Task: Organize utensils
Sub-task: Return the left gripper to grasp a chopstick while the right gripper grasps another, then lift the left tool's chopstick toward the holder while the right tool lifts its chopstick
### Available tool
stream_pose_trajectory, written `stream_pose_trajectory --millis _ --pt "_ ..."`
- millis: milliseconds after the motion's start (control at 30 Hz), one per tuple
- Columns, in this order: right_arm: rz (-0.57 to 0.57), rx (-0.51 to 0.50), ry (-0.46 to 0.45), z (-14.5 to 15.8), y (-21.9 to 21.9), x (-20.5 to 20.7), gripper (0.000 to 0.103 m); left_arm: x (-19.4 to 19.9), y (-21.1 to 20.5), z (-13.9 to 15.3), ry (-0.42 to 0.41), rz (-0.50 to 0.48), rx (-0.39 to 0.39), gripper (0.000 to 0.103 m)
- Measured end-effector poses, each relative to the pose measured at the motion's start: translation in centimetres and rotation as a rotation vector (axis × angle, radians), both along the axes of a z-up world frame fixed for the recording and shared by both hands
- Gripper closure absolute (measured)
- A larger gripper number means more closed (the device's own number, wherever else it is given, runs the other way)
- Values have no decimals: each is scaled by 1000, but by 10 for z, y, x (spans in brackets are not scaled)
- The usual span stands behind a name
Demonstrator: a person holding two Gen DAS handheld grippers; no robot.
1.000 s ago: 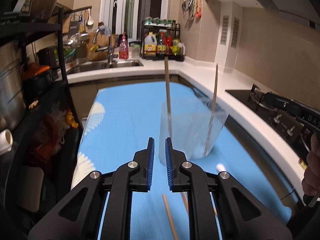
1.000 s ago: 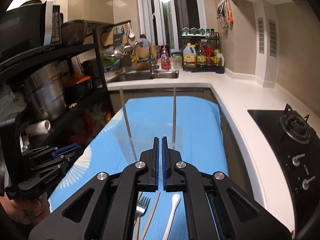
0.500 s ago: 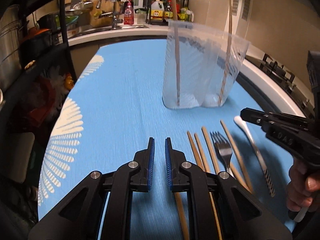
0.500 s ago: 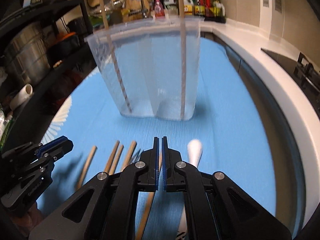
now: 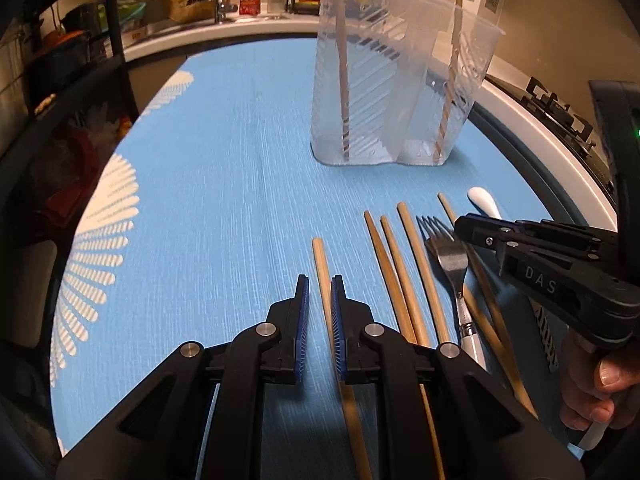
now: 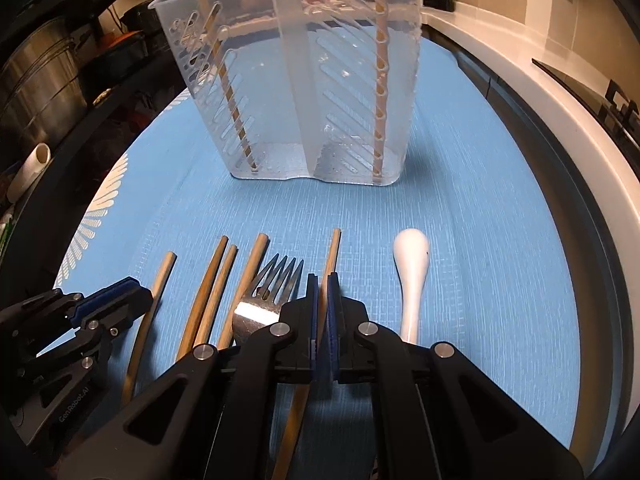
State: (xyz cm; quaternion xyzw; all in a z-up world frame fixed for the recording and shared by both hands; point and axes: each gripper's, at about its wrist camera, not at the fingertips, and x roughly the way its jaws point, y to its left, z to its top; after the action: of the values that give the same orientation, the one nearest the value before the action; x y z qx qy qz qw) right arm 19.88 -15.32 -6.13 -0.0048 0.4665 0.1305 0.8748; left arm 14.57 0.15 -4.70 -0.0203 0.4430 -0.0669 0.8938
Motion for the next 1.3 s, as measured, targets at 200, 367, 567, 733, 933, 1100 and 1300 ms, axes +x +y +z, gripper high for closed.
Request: stream_pose_trajectory --millis 200,367,567,733,933,1100,1300 --pt "21 -40 -1 -2 6 -1 94 0 -8 -5 18 -24 7 84" --pt "13 -48 -7 -1 8 -2 96 0 -15 -4 16 -37 39 84" --pt "-30 -36 -12 0 -1 1 97 4 -12 -3 15 -34 59 94" --pt "-67 -32 -21 -2 -11 7 97 15 0 -4 6 3 62 94" --pt "-69 -13 -19 -2 -15 10 95 22 1 -4 2 8 62 94" --pt "-60 -16 -5 -1 -14 14 95 25 -1 -4 8 2 66 94" --pt "-47 -38 -10 -1 -8 15 97 29 1 -3 17 5 58 94"
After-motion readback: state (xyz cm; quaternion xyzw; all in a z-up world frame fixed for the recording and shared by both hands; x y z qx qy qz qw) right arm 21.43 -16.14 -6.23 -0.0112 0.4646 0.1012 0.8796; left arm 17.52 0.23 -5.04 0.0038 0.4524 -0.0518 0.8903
